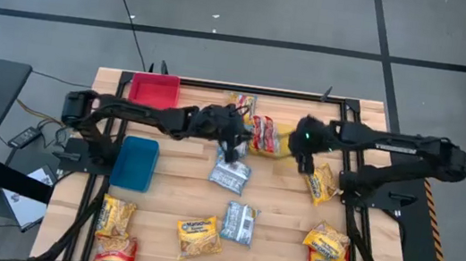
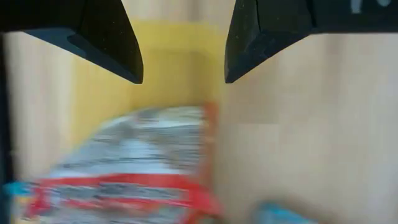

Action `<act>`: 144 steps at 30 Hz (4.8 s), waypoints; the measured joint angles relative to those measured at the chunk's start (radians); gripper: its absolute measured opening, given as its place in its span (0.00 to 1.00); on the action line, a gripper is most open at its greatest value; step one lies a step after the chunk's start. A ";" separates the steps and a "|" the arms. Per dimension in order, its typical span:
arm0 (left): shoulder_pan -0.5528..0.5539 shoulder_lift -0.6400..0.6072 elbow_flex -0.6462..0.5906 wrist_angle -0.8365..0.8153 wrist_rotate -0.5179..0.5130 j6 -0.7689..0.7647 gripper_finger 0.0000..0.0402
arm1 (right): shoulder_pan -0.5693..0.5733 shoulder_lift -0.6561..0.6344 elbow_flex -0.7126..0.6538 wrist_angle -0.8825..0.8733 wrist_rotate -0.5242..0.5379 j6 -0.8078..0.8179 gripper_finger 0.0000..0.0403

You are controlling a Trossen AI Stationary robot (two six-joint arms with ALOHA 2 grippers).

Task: Sort Maruchan noodles
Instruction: Put the red noodle pack into the yellow bin

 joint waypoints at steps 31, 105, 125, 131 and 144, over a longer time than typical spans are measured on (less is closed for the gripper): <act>-0.136 -0.112 -0.137 0.279 0.003 -0.044 0.13 | 1.121 0.447 0.186 -0.054 -0.424 1.084 0.57; -0.169 -0.111 -0.137 0.219 0.003 0.008 0.13 | 1.166 0.688 0.189 0.090 0.512 0.515 0.55; -0.146 -0.323 -0.136 -0.105 -0.099 0.009 0.13 | 1.040 0.660 0.330 -0.434 0.547 0.077 0.01; -0.103 -0.279 -0.136 -0.232 -0.099 -0.058 0.13 | 0.889 0.540 0.364 -0.641 0.598 -0.052 0.01; 0.080 -0.099 -0.137 -0.240 -0.100 -0.073 0.13 | 0.511 0.263 0.364 -0.713 0.646 -0.605 0.01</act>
